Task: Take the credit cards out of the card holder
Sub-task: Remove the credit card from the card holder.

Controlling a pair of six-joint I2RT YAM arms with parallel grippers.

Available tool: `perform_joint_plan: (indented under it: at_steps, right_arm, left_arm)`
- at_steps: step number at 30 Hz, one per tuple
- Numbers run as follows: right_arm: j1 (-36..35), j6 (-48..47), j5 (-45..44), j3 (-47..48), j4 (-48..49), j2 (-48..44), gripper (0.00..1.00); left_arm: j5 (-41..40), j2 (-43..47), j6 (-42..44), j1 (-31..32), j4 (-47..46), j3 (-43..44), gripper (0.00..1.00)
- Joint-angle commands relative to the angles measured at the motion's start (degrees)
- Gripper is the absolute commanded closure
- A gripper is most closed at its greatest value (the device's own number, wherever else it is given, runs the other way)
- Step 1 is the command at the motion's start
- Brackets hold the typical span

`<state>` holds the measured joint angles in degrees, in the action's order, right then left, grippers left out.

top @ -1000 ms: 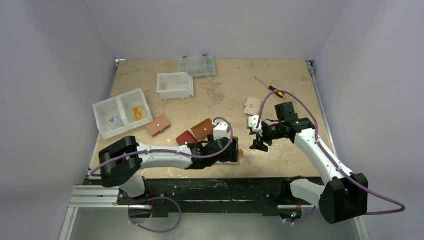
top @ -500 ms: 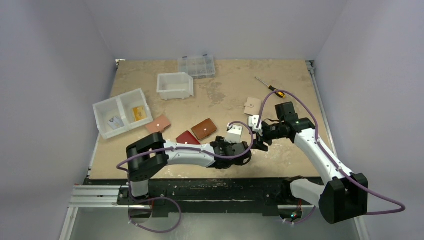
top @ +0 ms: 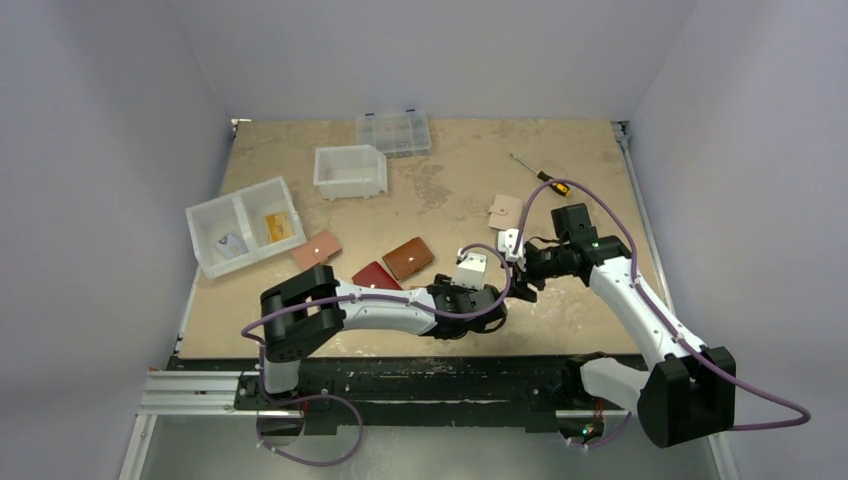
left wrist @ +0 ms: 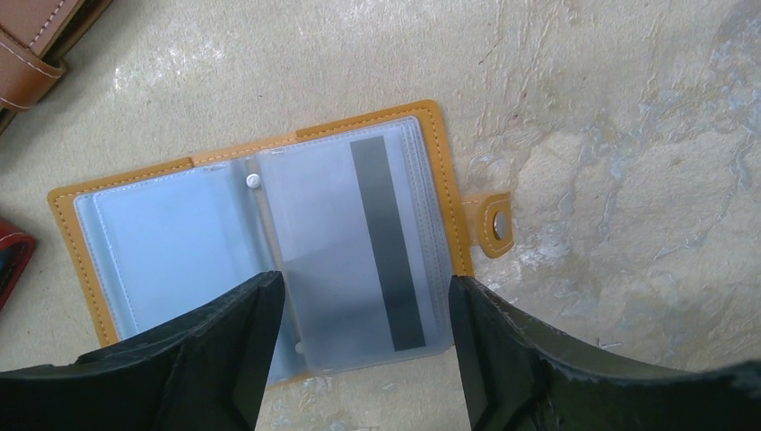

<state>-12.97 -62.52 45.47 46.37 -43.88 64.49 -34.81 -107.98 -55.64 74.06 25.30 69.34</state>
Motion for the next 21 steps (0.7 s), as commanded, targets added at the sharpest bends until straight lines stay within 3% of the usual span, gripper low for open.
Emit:
perform_joint_plan:
  at_steps: [1,21]
  right_arm:
    - [0.05,0.55,-0.29,-0.49,1.59,-1.02,0.33]
    - [0.05,0.97,-0.79,-0.49,1.87,-1.02,0.33]
  left_arm:
    - [-1.27,-0.12,-1.26,0.47,-1.04,-0.08,0.29]
    - [-3.99,-2.37,-4.66,0.47,0.7,-1.07,0.31]
